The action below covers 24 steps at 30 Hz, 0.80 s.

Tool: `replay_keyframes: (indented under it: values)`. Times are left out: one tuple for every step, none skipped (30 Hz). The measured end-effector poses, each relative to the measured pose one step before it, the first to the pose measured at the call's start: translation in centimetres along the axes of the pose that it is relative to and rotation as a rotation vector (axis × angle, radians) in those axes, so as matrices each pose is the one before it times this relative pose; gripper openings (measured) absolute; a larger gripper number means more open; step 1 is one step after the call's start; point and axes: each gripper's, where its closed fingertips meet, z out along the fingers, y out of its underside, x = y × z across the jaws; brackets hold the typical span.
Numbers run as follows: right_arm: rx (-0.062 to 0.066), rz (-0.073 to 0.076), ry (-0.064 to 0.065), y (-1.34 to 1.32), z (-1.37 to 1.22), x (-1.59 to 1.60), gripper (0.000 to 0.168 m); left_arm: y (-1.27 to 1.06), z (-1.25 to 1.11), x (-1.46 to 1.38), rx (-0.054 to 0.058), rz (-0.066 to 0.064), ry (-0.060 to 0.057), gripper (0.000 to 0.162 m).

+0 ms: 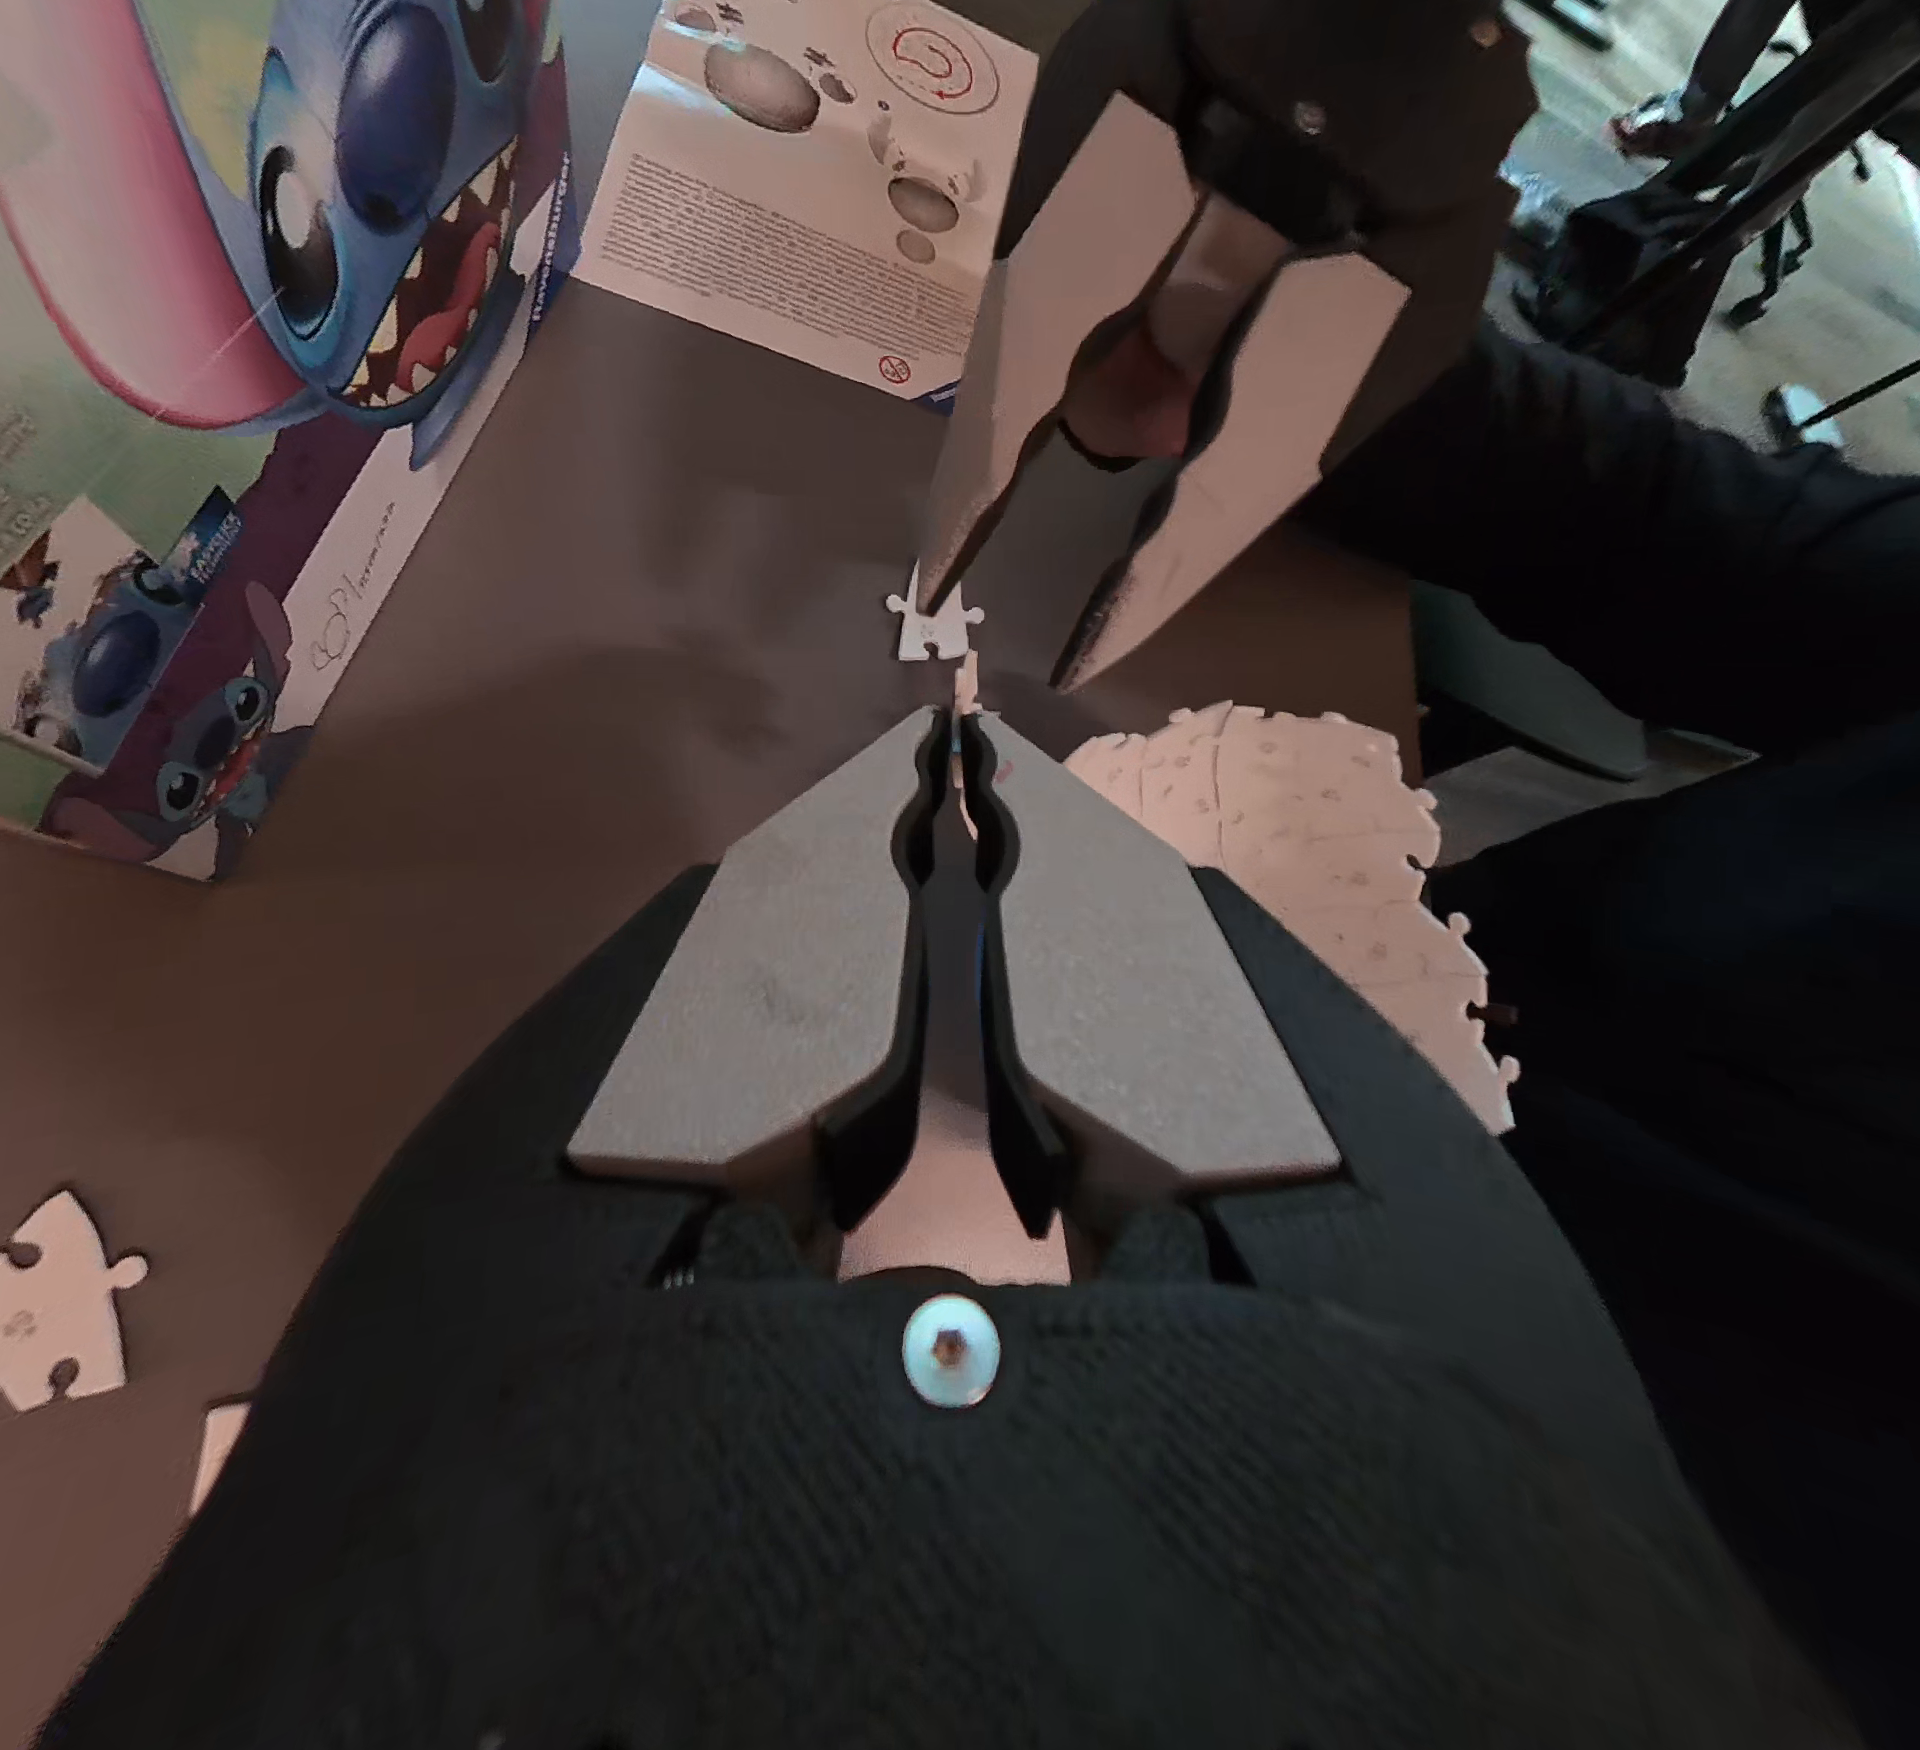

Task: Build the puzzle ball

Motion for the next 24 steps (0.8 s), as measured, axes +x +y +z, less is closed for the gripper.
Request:
replay_keyframes:
  values:
    - [0.0070,0.0151,-0.0188,-0.075,0.074,-0.148,0.020,0.012,-0.024,0.242,-0.0080,0.0173,-0.0020,0.000]
    - [0.0060,0.0088,-0.0181,-0.061,0.094,-0.189,0.014,-0.042,-0.017,0.204,-0.0053,0.0160,-0.0046,0.000]
    - [0.0033,0.0052,-0.0169,-0.029,0.118,-0.207,0.008,-0.089,-0.009,0.154,-0.0022,0.0143,-0.0075,0.000]
    - [0.0030,0.0052,-0.0139,-0.028,0.100,-0.188,0.004,-0.092,-0.003,0.198,-0.0031,0.0126,-0.0033,0.000]
    - [0.0059,0.0048,-0.0053,-0.068,0.047,-0.074,0.003,-0.081,-0.006,0.206,-0.0037,0.0114,-0.0020,0.000]
    - [0.0089,0.0019,-0.0019,-0.111,-0.047,-0.017,0.000,-0.086,-0.026,0.190,-0.0013,0.0091,-0.0016,0.000]
    - [0.0131,0.0038,-0.0063,-0.194,-0.119,-0.059,0.000,-0.157,-0.079,0.080,0.0049,0.0086,-0.0078,0.000]
    - [0.0187,0.0122,-0.0085,-0.285,-0.140,-0.062,0.000,-0.266,-0.136,0.103,0.0125,0.0069,-0.0039,0.000]
    - [0.0225,0.0175,-0.0118,-0.323,-0.139,-0.079,0.000,-0.300,-0.179,0.125,0.0155,0.0016,0.0013,0.000]
    - [0.0213,0.0173,-0.0139,-0.307,-0.080,-0.121,0.000,-0.281,-0.212,0.123,0.0145,-0.0025,0.0049,0.000]
    - [0.0157,0.0135,-0.0128,-0.228,-0.057,-0.114,0.000,-0.213,-0.190,0.131,0.0110,-0.0035,0.0065,0.000]
    - [0.0083,0.0085,-0.0080,-0.117,-0.013,-0.077,0.000,-0.125,-0.154,0.088,0.0074,-0.0022,0.0049,0.000]
    - [0.0015,0.0026,0.0000,-0.024,-0.008,0.007,0.000,-0.034,-0.120,0.007,0.0030,0.0000,-0.0003,0.000]
    - [-0.0020,-0.0034,0.0078,0.019,-0.023,0.086,0.000,0.057,-0.085,-0.092,-0.0014,0.0010,-0.0047,0.000]
    - [-0.0015,-0.0058,0.0108,0.013,-0.041,0.106,0.000,0.107,-0.088,-0.114,-0.0038,-0.0011,-0.0043,0.000]
    - [0.0017,-0.0029,0.0078,-0.026,-0.073,0.091,0.000,0.047,-0.122,-0.117,-0.0004,-0.0039,-0.0019,0.000]
    - [0.0056,0.0011,0.0021,-0.103,-0.082,0.023,0.000,-0.055,-0.133,-0.011,0.0064,-0.0085,0.0059,0.000]
    - [0.0070,0.0039,-0.0006,-0.111,-0.081,0.008,0.000,-0.043,-0.103,0.039,0.0041,-0.0106,0.0097,0.000]
    - [0.0059,0.0042,0.0015,-0.090,-0.081,0.049,0.000,0.047,-0.099,-0.094,-0.0014,-0.0062,0.0007,0.000]
    - [0.0058,0.0032,0.0014,-0.080,-0.080,0.057,0.000,0.101,-0.076,-0.158,-0.0042,-0.0028,-0.0063,0.000]
    - [0.0044,0.0046,-0.0047,-0.053,-0.067,-0.041,0.000,0.158,-0.033,-0.097,-0.0070,-0.0033,-0.0023,0.000]
    - [0.0022,0.0047,-0.0051,-0.039,-0.034,-0.046,0.000,0.135,0.012,0.027,-0.0067,-0.0050,0.0054,0.000]
    - [0.0012,0.0016,-0.0010,-0.018,-0.016,-0.012,0.000,0.051,0.043,0.088,-0.0016,-0.0044,0.0077,0.000]
    - [-0.0007,-0.0009,0.0003,0.014,0.013,-0.015,0.000,-0.009,0.071,0.070,0.0009,-0.0024,0.0058,0.002]
